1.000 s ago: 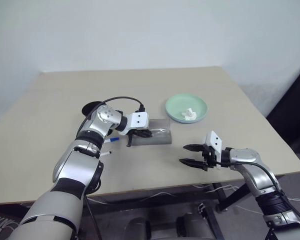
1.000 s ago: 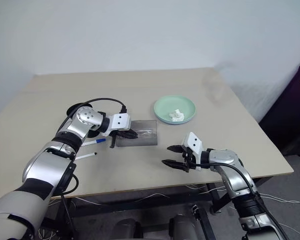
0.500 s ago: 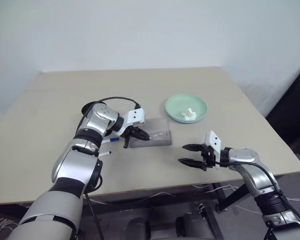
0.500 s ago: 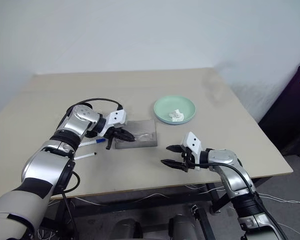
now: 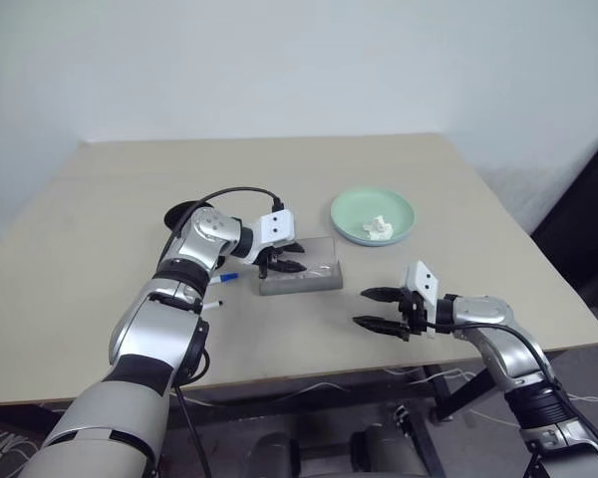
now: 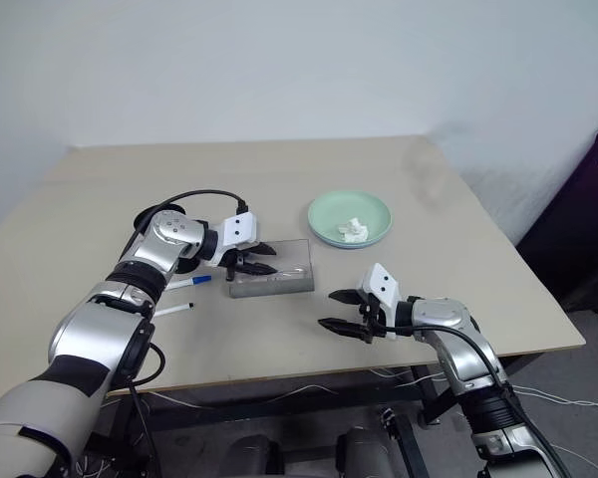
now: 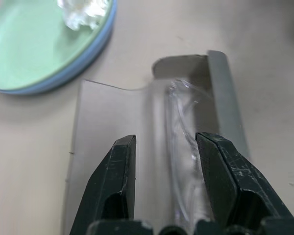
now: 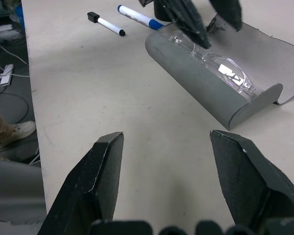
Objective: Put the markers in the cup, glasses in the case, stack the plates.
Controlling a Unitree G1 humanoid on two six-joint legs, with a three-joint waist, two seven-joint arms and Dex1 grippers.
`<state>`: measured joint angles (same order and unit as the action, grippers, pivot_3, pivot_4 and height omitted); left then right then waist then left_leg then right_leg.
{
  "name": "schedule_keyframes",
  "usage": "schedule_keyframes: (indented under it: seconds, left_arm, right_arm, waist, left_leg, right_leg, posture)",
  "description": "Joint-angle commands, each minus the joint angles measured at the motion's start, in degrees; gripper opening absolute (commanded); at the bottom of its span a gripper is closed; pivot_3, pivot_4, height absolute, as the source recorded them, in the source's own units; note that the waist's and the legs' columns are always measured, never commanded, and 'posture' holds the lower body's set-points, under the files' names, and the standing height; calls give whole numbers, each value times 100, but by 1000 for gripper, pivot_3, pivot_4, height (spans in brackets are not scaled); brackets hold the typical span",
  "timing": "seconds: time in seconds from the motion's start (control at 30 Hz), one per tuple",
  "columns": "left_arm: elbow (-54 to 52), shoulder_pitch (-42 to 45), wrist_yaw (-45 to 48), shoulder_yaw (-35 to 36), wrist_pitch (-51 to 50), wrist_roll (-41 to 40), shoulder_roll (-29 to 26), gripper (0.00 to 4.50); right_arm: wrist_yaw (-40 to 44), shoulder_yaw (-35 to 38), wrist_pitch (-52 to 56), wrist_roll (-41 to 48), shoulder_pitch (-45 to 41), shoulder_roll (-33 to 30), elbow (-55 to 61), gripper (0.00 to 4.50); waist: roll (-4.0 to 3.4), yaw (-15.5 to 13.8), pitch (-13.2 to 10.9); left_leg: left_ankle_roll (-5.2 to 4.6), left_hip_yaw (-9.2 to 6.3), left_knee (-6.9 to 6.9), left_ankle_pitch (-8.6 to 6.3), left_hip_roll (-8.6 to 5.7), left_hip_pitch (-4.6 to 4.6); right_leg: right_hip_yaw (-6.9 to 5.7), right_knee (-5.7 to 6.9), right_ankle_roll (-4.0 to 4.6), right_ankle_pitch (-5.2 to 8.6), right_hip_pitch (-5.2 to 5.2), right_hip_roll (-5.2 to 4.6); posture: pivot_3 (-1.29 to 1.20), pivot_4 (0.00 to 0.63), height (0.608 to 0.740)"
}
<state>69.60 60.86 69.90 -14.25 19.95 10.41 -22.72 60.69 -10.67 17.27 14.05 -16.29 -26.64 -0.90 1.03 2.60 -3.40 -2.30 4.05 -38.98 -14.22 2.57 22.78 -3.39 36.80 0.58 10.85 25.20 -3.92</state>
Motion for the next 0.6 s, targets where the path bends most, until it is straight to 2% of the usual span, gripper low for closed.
schedule_keyframes:
  seconds: [0.03, 0.1, 0.17, 0.23, 0.33, 0.53, 0.6]
  left_arm:
    - [-79, 203, -427, 70, 472, 87, -53, 1979]
    - [-50, 185, -714, -40, 712, 263, -92, 1979]
    - [-4, 170, -1065, -120, 907, 445, -110, 1592]
    - [44, 178, -1330, -77, 944, 474, -91, 1084]
    - [133, 251, -1685, -72, 792, 568, -37, 49]
    - [350, 427, -2368, -204, 377, 896, -50, 49]
    - [407, 487, -2500, -186, 264, 932, -44, 408]
  right_arm:
    - [-31, 46, -93, 72, -131, 23, 93, 3059]
    - [-44, 38, -106, 62, -132, 38, 78, 3059]
    - [-54, 29, -118, 52, -131, 52, 68, 3059]
    - [-63, 23, -126, 47, -132, 57, 61, 3059]
    - [-71, 19, -137, 43, -134, 59, 51, 3059]
    - [-87, 14, -155, 27, -144, 56, 26, 3059]
    - [-89, 14, -160, 22, -151, 55, 14, 3059]
  waist:
    - [0, 0, 0]
    - [0, 0, 0]
    - [1, 0, 0]
    - [1, 1, 0]
    - [1, 0, 0]
    - [2, 0, 0]
    - [3, 0, 0]
  left_leg:
    - [0, 0, 0, 0, 0, 0]
    - [0, 0, 0, 0, 0, -1]
    - [0, 0, 0, 0, 0, -1]
    - [0, 1, 0, 0, 0, -1]
    - [0, 1, 0, 0, 0, -1]
    - [0, 1, 0, 0, 0, -1]
    - [0, 1, -1, 0, 0, 0]
  right_leg:
    - [0, 0, 0, 0, 0, 0]
    - [0, 0, 0, 0, 0, 0]
    - [0, 0, 0, 0, -1, 0]
    - [0, 0, -1, -1, -1, 0]
    - [0, 0, -1, -1, -1, 0]
    - [-1, 0, -2, -1, -1, 0]
    - [-1, 0, -2, -1, -1, 0]
  posture:
    - [0, 0, 740]
    - [0, 0, 740]
    - [0, 0, 740]
    - [0, 0, 740]
    - [0, 0, 740]
    - [0, 0, 740]
    - [0, 0, 740]
